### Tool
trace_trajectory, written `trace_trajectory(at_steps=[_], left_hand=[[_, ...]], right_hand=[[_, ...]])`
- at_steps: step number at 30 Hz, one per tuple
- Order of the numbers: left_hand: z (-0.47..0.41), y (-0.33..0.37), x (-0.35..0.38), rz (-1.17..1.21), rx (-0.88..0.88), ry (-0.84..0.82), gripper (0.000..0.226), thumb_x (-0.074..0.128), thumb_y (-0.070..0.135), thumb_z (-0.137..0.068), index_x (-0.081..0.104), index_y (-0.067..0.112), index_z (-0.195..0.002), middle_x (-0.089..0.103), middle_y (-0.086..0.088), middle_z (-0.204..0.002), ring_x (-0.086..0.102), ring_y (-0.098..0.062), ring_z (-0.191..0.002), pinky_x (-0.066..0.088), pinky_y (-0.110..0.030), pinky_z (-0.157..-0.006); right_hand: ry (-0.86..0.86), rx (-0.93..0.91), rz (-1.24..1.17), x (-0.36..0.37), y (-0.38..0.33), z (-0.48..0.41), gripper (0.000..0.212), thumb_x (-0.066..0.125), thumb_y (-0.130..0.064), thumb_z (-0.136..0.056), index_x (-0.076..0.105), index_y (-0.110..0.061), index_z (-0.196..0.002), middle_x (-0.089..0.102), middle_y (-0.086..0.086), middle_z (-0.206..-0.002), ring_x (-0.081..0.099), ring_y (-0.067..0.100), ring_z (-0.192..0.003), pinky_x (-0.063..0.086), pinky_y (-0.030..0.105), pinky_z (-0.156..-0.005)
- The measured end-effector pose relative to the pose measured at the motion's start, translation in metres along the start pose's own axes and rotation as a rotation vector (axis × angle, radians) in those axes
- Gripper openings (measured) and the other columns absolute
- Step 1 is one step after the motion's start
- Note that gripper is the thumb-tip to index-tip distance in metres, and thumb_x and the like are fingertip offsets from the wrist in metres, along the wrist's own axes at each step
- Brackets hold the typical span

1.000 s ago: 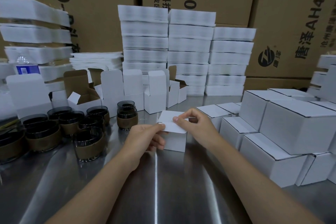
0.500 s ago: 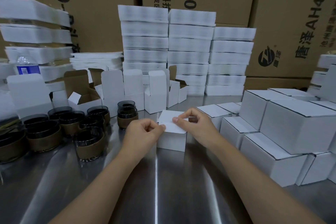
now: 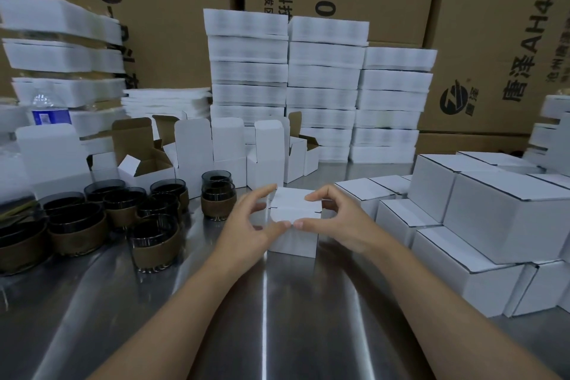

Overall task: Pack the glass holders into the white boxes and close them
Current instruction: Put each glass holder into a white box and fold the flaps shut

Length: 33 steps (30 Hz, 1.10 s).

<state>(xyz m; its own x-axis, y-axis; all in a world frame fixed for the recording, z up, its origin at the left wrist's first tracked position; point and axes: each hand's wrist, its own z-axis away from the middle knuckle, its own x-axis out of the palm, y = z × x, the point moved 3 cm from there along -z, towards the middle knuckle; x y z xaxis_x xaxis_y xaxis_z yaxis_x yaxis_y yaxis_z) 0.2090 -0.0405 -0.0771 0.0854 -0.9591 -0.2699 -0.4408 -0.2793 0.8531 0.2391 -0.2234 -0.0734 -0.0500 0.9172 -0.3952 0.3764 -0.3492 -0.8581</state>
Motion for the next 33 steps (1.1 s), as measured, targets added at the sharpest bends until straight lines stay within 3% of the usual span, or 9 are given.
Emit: trace_trajectory(at_steps=[5, 11, 15, 18, 20, 24, 29, 33], left_hand=[[-0.002, -0.003, 0.001, -0.035, 0.042, -0.01, 0.039, 0.072, 0.011, -0.082, 0.058, 0.037, -0.108, 0.053, 0.011, -0.128, 0.047, 0.013, -0.107, 0.043, -0.008, -0.084], [-0.001, -0.001, -0.002, 0.007, 0.033, 0.007, 0.038, 0.076, 0.009, -0.078, 0.063, 0.034, -0.104, 0.047, 0.018, -0.124, 0.048, 0.011, -0.104, 0.037, 0.003, -0.075], [0.0, -0.001, -0.001, 0.16, -0.064, -0.062, 0.067, 0.081, 0.021, -0.073, 0.045, 0.051, -0.12, 0.045, 0.016, -0.137, 0.043, -0.001, -0.122, 0.038, -0.014, -0.086], [0.001, 0.0, 0.001, 0.266, -0.125, -0.153, 0.092, 0.081, 0.04, -0.056, 0.029, 0.058, -0.129, 0.048, 0.023, -0.131, 0.042, -0.001, -0.123, 0.035, -0.017, -0.089], [0.0, -0.001, 0.002, 0.294, -0.138, -0.206, 0.086, 0.081, 0.035, -0.061, 0.034, 0.056, -0.13, 0.051, 0.021, -0.131, 0.046, -0.002, -0.124, 0.037, -0.016, -0.089], [-0.001, -0.004, 0.002, 0.273, -0.144, -0.247, 0.069, 0.08, 0.016, -0.072, 0.053, 0.046, -0.127, 0.06, 0.02, -0.123, 0.053, 0.002, -0.117, 0.044, -0.016, -0.089], [-0.001, -0.001, 0.001, 0.259, -0.103, -0.261, 0.046, 0.078, 0.011, -0.074, 0.064, 0.041, -0.107, 0.066, 0.036, -0.096, 0.058, 0.018, -0.096, 0.045, -0.003, -0.072], [-0.003, -0.001, -0.001, 0.172, -0.067, -0.28, 0.044, 0.077, 0.019, -0.075, 0.061, 0.046, -0.107, 0.063, 0.04, -0.098, 0.055, 0.019, -0.101, 0.046, -0.005, -0.084]], right_hand=[[0.058, -0.029, 0.001, 0.001, -0.001, -0.001, 0.048, 0.082, -0.056, -0.044, 0.06, -0.039, -0.083, 0.063, -0.02, -0.104, 0.057, 0.004, -0.107, 0.05, 0.029, -0.09], [0.05, -0.015, -0.043, 0.002, -0.001, -0.002, 0.046, 0.086, -0.048, -0.045, 0.062, -0.034, -0.082, 0.065, -0.018, -0.104, 0.059, 0.006, -0.108, 0.049, 0.028, -0.09], [-0.037, -0.016, -0.143, 0.001, -0.004, -0.001, 0.035, 0.088, -0.014, -0.061, 0.062, -0.025, -0.082, 0.068, -0.019, -0.094, 0.062, 0.003, -0.1, 0.048, 0.014, -0.076], [-0.08, 0.004, -0.187, 0.0, -0.007, 0.001, 0.034, 0.083, -0.002, -0.065, 0.061, -0.019, -0.085, 0.067, -0.007, -0.105, 0.062, 0.008, -0.101, 0.05, 0.017, -0.079], [-0.126, 0.034, -0.191, -0.003, -0.01, 0.003, 0.034, 0.082, -0.001, -0.067, 0.06, -0.018, -0.088, 0.066, -0.004, -0.111, 0.063, 0.008, -0.101, 0.051, 0.02, -0.084], [-0.173, 0.062, -0.158, -0.009, -0.015, 0.011, 0.034, 0.081, -0.002, -0.068, 0.059, -0.015, -0.091, 0.067, -0.005, -0.106, 0.065, 0.0, -0.091, 0.052, 0.016, -0.079], [-0.096, 0.051, -0.114, -0.009, -0.016, 0.018, 0.033, 0.084, -0.011, -0.066, 0.063, -0.019, -0.089, 0.064, -0.013, -0.106, 0.066, 0.002, -0.087, 0.052, 0.015, -0.068], [-0.012, -0.026, -0.035, -0.006, -0.012, 0.025, 0.032, 0.085, -0.02, -0.066, 0.065, -0.031, -0.088, 0.048, -0.016, -0.132, 0.058, 0.004, -0.11, 0.051, 0.018, -0.082]])
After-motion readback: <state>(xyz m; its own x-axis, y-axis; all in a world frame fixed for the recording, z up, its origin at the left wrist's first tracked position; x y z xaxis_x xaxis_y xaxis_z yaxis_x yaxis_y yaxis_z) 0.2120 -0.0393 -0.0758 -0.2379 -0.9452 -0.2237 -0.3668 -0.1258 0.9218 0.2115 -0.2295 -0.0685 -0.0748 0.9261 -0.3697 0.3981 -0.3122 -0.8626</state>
